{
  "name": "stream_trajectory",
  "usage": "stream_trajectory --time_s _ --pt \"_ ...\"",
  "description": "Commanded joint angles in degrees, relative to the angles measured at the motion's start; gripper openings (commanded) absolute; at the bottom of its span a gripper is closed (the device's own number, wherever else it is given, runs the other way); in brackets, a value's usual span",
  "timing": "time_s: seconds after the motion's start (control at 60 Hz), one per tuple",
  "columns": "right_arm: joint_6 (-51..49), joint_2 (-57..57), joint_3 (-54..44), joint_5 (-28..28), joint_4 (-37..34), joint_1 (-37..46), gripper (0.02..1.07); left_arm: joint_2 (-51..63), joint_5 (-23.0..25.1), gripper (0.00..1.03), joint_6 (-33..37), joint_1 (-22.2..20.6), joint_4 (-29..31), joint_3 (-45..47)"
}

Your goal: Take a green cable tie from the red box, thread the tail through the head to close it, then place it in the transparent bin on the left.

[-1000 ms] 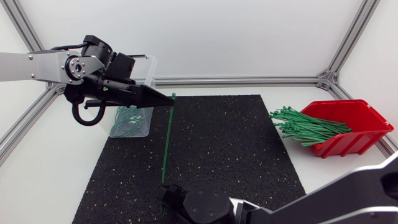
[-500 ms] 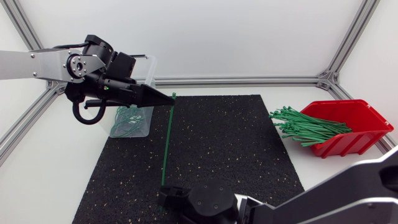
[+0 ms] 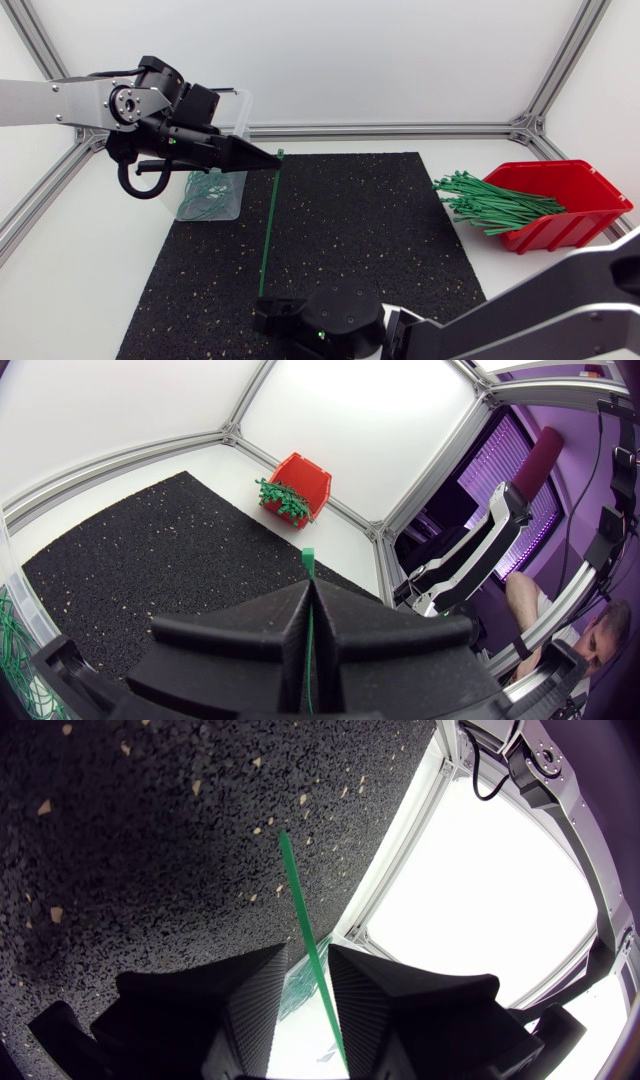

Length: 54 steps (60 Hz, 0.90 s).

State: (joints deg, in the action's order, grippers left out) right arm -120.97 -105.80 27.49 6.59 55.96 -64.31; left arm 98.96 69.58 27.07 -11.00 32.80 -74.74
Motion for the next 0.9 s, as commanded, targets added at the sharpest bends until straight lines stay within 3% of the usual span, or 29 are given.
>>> stream_trajectory --time_s 0.0,0.883 --pt "-2.17 0.07 1.26 -0.44 0.90 0.51 0.30 1.85 -0.50 0.03 0.70 -0.33 1.57 -1.02" --pt "-2.17 -1.52 1.34 0.62 0.90 -0.29 0.11 2.47 -0.50 0.03 1.32 -0.68 3.33 -2.25"
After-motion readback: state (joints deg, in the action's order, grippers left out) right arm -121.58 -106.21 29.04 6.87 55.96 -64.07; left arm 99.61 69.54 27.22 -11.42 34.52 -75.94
